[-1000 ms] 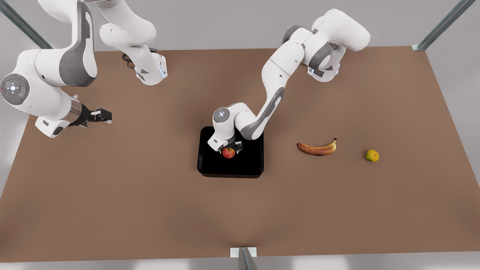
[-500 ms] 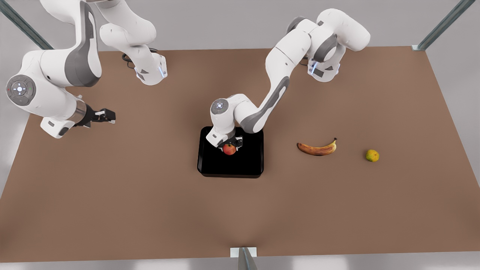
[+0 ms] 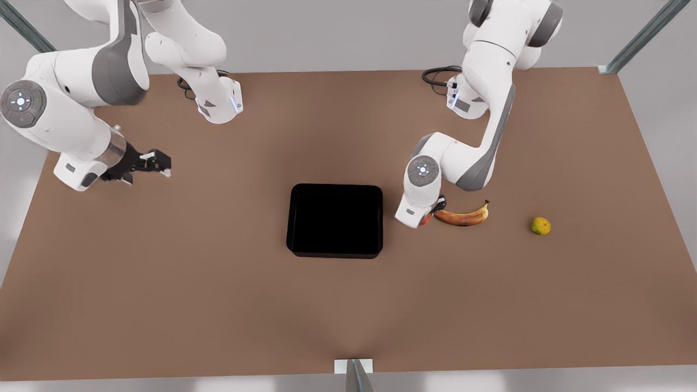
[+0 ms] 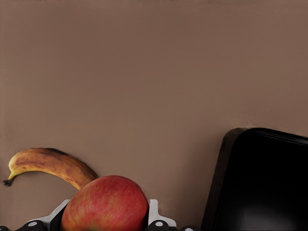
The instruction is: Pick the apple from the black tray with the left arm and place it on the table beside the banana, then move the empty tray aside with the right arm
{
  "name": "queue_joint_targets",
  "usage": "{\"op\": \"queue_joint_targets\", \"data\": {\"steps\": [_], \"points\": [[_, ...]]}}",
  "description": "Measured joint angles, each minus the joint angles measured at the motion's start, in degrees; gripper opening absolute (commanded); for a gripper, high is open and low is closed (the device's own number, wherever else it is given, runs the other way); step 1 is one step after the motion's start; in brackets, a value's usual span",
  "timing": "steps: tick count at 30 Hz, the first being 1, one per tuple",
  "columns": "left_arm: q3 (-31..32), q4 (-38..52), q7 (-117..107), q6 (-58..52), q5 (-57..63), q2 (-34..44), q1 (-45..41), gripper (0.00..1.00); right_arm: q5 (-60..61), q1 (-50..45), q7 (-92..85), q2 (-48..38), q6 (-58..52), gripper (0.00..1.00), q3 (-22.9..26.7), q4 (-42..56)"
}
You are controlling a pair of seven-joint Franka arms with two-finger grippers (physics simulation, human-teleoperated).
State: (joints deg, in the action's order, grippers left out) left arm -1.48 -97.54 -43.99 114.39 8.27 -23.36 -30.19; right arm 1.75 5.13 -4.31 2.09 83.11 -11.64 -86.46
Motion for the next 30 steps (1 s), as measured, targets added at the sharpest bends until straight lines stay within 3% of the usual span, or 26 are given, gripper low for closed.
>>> {"op": "queue_joint_targets", "data": {"steps": [4,8,17,25,26,27,28,30], "points": [[-0.02,0.05,6.51,1.61,-0.15,-2.21,8.26,0.72,0.81,0.42,6.14,1.6,-1.18,1.0,-10.72,2.02],[-0.01,-1.07,13.49,3.79,-0.06,-4.65,13.78,0.71,0.72,-15.26,14.08,11.89,1.27,1.0,-14.8,6.6],[-1.96,-15.96,26.79,14.3,2.1,-2.45,17.19,0.69,0.11,-20.31,32.83,17.02,8.46,1.0,-11.55,7.89],[-3.33,-13.29,34.42,21.4,4.01,-5.89,19.43,0.7,-3.04,-22.55,49.51,24.87,10.75,0.97,-10.03,9.01],[-3.33,-13.17,35.15,22.11,4.1,-6.22,19.68,0.7,-3.28,-22.44,51.17,25.28,10.87,1.0,-9.04,9.71],[-3.31,-13.13,35.83,22.71,4.18,-6.53,19.77,0.74,-3.47,-22.28,52.7,25.49,10.98,1.0,-8.41,10.26],[-3.28,-13.15,36.58,23.21,4.08,-6.84,19.71,0.98,-3.61,-22.24,54.13,25.75,11.08,1.0,-8.04,10.53],[-3.26,-13.2,37.99,23.97,3.93,-7.1,19.66,1.0,-3.83,-22.3,56.46,26.5,11.33,1.0,-7.42,10.75]]}}
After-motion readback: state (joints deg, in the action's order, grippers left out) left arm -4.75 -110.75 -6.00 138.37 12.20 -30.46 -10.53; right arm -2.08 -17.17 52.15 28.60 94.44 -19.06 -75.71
